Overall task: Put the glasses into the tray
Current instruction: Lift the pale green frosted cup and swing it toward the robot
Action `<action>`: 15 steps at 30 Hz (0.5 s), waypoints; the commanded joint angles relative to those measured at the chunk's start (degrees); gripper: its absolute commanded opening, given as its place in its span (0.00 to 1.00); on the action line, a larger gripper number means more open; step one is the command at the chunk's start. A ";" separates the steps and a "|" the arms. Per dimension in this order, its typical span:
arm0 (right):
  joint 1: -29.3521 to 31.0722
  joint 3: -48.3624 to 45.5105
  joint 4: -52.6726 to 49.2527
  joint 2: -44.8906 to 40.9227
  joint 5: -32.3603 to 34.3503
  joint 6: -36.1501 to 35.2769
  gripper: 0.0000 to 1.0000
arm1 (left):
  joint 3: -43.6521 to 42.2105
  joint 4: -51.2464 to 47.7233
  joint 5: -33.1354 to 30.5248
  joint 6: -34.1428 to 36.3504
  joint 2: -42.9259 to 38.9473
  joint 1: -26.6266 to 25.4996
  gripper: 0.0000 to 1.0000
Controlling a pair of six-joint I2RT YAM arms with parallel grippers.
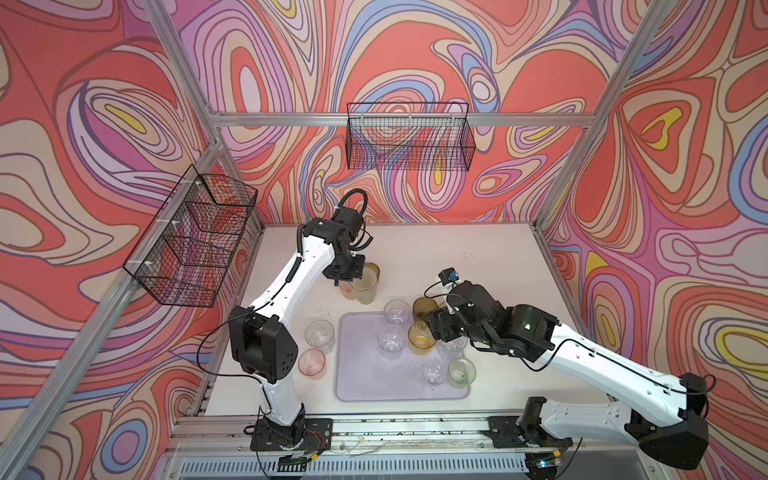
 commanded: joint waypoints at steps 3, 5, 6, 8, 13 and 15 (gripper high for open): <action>-0.19 0.38 1.01 0.11 0.73 -0.01 0.78 | 0.92 -4.77 0.46 0.53 -3.87 0.21 0.00; -0.24 0.63 1.02 0.42 0.53 -0.08 0.78 | -0.02 -5.05 0.46 0.44 -5.05 0.21 0.00; -0.22 0.65 0.95 0.55 0.36 -0.15 0.78 | -0.49 -5.00 0.33 0.35 -5.73 0.24 0.00; -0.19 0.73 1.02 0.73 0.01 -0.18 0.78 | -1.73 -5.09 0.16 0.11 -7.10 0.26 0.00; -0.21 1.23 1.25 1.28 -0.96 -0.42 0.78 | -3.94 -5.77 0.68 -0.76 -9.82 0.22 0.00; -0.26 1.44 1.02 1.24 -1.01 -0.41 0.78 | -5.02 -6.17 1.06 -1.01 -10.79 0.23 0.00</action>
